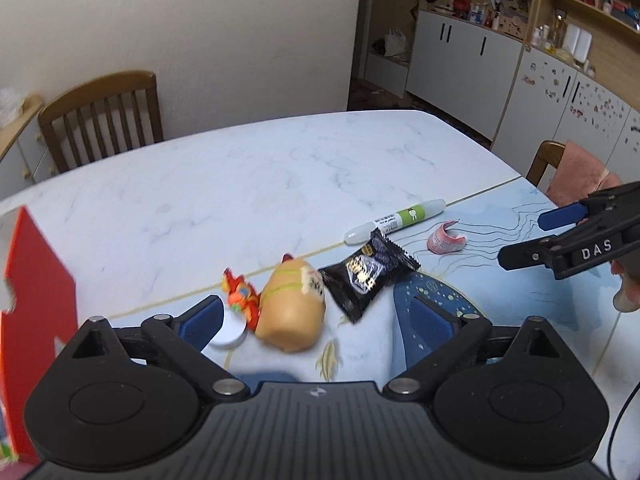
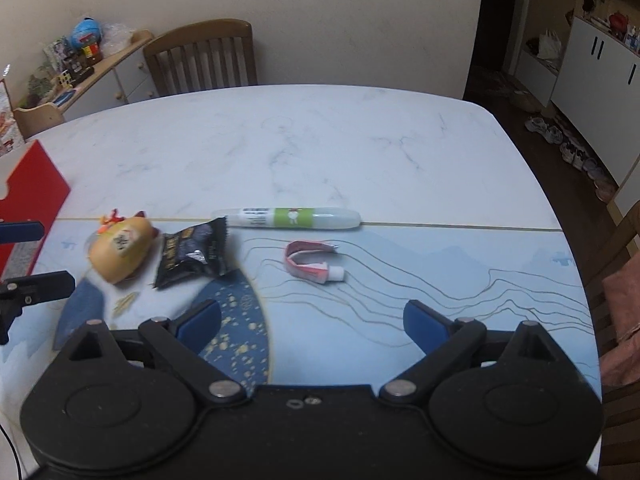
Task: Organize objects
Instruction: 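Move both grippers back over the table toward the yellow toy and toothpaste, then grasp the pink toothpaste tube with the right gripper while the left grasps the yellow toy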
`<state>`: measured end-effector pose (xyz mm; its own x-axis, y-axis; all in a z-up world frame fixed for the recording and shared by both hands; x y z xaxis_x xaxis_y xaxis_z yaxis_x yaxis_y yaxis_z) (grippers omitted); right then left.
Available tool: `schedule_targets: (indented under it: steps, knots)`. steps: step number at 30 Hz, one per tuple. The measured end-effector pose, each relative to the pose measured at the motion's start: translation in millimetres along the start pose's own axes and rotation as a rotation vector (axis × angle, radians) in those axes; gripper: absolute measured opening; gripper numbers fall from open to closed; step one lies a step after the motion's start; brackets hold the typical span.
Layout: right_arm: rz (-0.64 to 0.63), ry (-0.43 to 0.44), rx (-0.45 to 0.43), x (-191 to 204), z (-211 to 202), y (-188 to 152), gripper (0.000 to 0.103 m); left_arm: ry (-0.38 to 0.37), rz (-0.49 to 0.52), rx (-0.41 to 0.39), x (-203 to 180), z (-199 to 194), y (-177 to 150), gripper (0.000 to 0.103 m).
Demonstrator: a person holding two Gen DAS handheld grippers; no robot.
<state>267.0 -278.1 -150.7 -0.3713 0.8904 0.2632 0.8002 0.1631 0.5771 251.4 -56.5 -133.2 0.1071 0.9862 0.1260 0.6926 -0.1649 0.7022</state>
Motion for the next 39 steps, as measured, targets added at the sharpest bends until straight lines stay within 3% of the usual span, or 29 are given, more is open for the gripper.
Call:
schedule_targets:
  steps: [11,16,18,26,29,35,37,39]
  knots:
    - [0.032,0.01,0.015,-12.0,29.7,6.8,0.095,0.013,0.094,-0.025,-21.5,35.1,3.3,0.1]
    - [0.039,0.011,0.021,-15.1,40.2,9.0,0.092,0.003,0.084,-0.003,-20.9,48.8,3.7,0.1]
    - [0.04,0.015,0.026,-15.7,44.3,10.2,0.086,-0.012,0.071,0.008,-19.3,53.4,2.9,0.1]
    - [0.04,0.035,0.029,-13.3,56.7,13.5,0.083,-0.003,0.069,0.018,-15.0,66.7,1.7,0.099]
    - [0.038,0.038,0.033,-13.1,61.2,14.8,0.076,-0.001,0.065,0.021,-14.4,69.4,1.4,0.098]
    - [0.044,0.033,0.033,-12.5,66.0,14.7,0.069,0.008,0.066,0.018,-15.0,72.3,1.4,0.092]
    - [0.049,0.031,0.032,-12.1,66.5,14.6,0.064,0.01,0.069,0.024,-15.3,73.3,0.9,0.079]
    - [0.057,0.026,0.032,-12.0,67.5,14.7,0.063,0.028,0.066,0.034,-13.6,75.0,0.6,0.074]
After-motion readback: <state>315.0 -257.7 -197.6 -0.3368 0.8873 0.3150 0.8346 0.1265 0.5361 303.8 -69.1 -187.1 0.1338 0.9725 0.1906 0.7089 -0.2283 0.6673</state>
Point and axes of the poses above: each gripper's, at about its wrist camera, not at the fingertips, and z roughly the way its jaws point, x to its left, y to its top, the point moved 8 cm from there along z, roughly the way its jaws point, and after that the axes turned 13 degrees about y, right-handed, at the moved point
